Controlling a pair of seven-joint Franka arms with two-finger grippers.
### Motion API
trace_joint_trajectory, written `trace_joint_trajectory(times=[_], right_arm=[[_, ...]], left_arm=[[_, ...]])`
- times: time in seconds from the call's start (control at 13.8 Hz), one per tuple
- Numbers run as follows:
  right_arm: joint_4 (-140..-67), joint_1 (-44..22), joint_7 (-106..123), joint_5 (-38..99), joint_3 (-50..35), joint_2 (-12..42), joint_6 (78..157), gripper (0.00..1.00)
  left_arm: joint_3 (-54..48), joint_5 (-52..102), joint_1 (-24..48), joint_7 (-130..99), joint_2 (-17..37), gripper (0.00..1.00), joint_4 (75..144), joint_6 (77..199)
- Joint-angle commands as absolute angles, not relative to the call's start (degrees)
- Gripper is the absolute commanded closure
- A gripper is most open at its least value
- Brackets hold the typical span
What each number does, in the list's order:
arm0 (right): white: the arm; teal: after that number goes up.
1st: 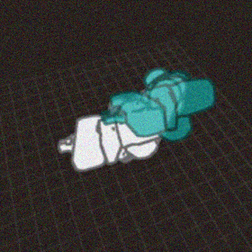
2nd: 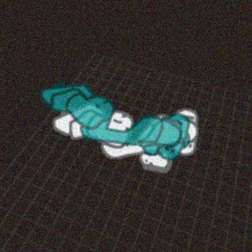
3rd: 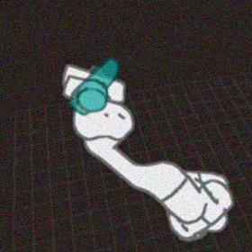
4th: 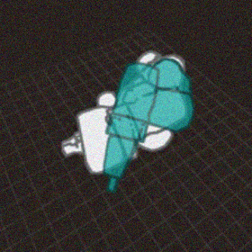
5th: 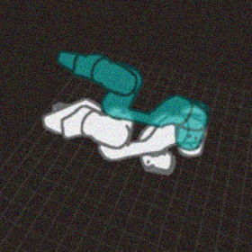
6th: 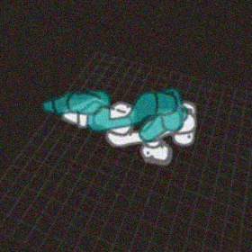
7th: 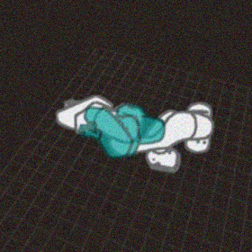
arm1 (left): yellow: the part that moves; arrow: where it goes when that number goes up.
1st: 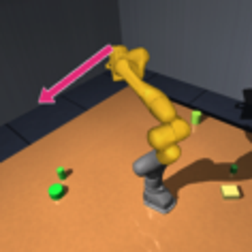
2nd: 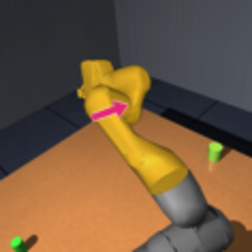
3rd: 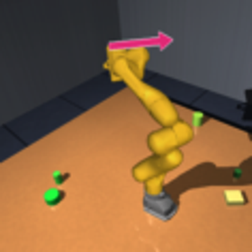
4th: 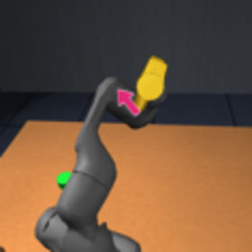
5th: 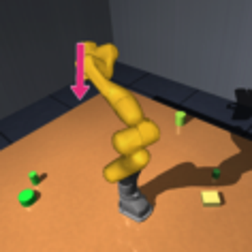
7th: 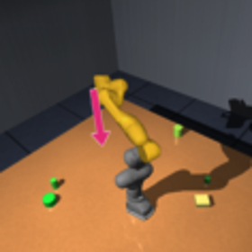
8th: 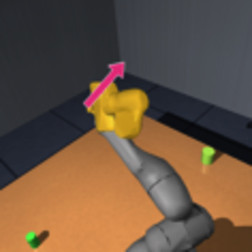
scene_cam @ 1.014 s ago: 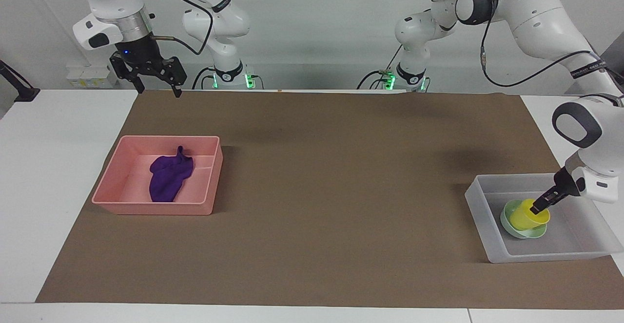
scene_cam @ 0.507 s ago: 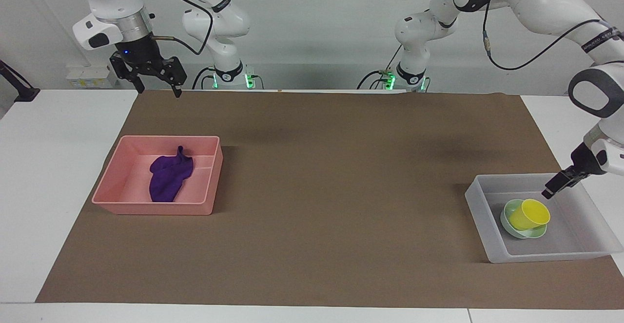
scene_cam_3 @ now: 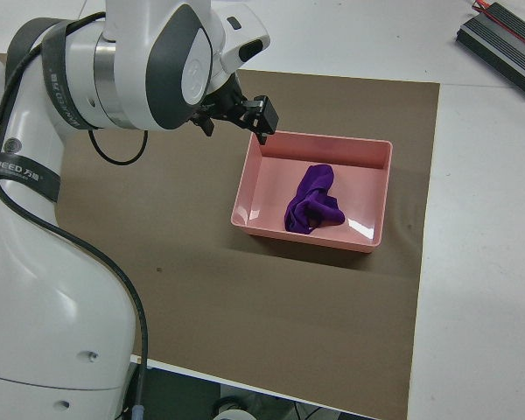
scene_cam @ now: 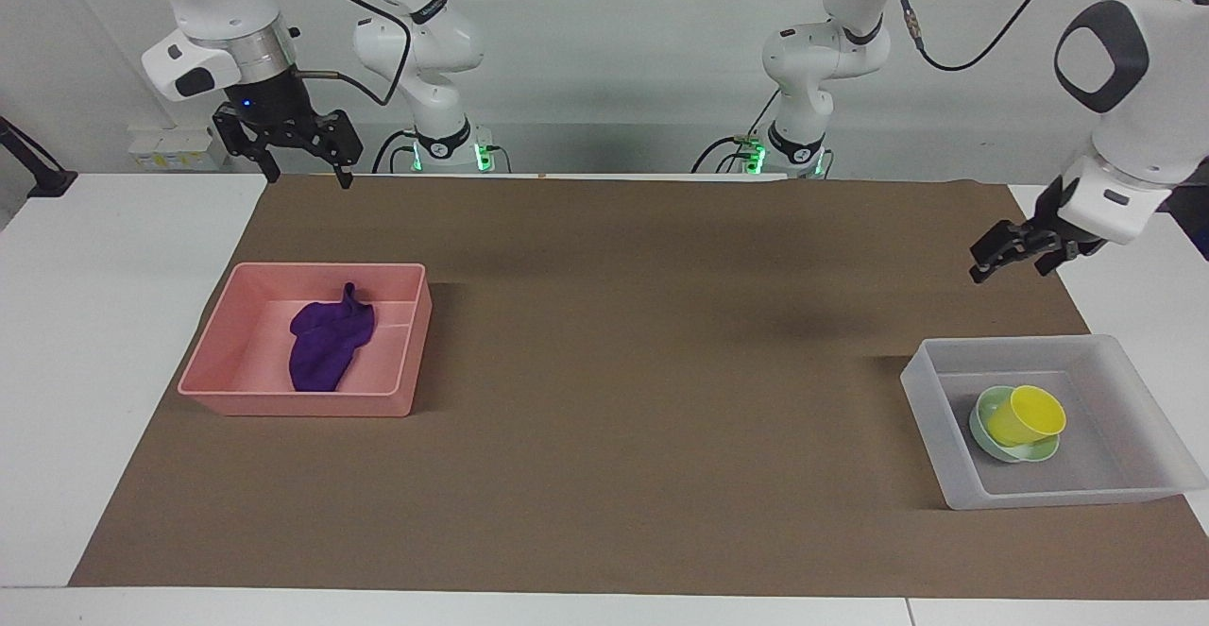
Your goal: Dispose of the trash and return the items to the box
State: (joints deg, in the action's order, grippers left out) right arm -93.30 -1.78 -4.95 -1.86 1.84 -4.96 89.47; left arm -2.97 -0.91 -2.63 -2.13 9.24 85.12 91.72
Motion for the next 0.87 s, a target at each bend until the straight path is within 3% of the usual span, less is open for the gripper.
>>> trace_joint_trajectory(times=[0.0,0.8], right_arm=[[-94.83,-0.79,-3.16,-0.88,1.49,-6.42,88.95,0.0],[-94.75,-0.88,-3.16,-0.88,1.49,-6.5,88.68,0.0]], left_arm=[[-2.28,-2.46,-1.58,-2.2,2.56,0.0,97.18,98.24],[-2.29,-2.11,0.79,3.43,-0.88,0.0,95.71,93.08]])
